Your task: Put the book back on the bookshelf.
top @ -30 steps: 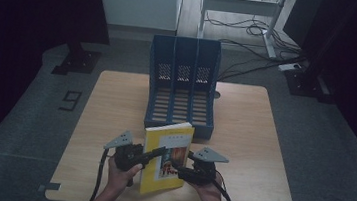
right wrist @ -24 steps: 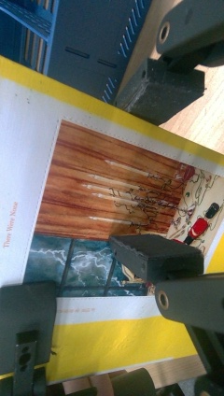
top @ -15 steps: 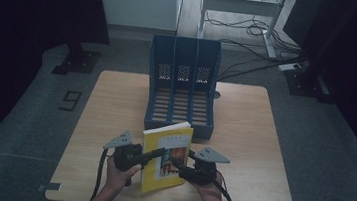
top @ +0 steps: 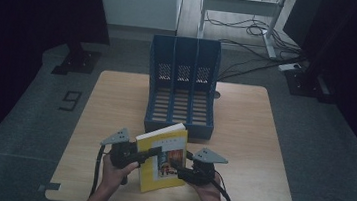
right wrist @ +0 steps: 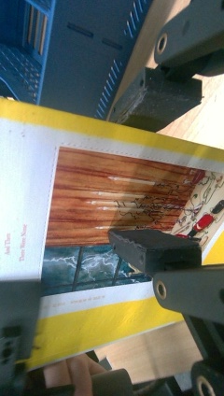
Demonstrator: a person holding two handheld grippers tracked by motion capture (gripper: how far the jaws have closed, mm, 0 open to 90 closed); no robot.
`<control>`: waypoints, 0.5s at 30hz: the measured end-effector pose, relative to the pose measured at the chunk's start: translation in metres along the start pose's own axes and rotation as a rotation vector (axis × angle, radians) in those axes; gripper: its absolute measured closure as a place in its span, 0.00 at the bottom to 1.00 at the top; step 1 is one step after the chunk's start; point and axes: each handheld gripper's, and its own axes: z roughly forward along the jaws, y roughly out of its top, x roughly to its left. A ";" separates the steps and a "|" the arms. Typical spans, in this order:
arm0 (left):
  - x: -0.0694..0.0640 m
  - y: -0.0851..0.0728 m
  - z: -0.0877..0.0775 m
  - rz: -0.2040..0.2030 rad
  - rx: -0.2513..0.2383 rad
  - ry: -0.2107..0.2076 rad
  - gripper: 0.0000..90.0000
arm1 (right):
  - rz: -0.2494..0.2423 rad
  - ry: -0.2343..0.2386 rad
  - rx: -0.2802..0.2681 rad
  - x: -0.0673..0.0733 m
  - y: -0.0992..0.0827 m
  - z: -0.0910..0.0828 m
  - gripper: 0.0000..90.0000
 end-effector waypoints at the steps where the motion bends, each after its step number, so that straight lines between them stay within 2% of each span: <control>1: 0.000 0.001 -0.001 0.003 0.005 0.003 0.78 | 0.000 0.005 0.002 0.000 0.000 0.000 0.45; 8: 0.001 0.001 -0.004 -0.001 -0.013 0.018 0.79 | 0.002 0.015 0.020 -0.001 -0.003 0.004 0.45; 12: -0.001 0.001 -0.005 0.017 -0.016 0.044 0.82 | 0.005 0.021 0.030 -0.001 -0.004 0.006 0.45; 15: 0.001 0.000 -0.006 0.012 -0.022 0.051 0.83 | 0.000 0.022 0.042 -0.002 -0.006 0.007 0.45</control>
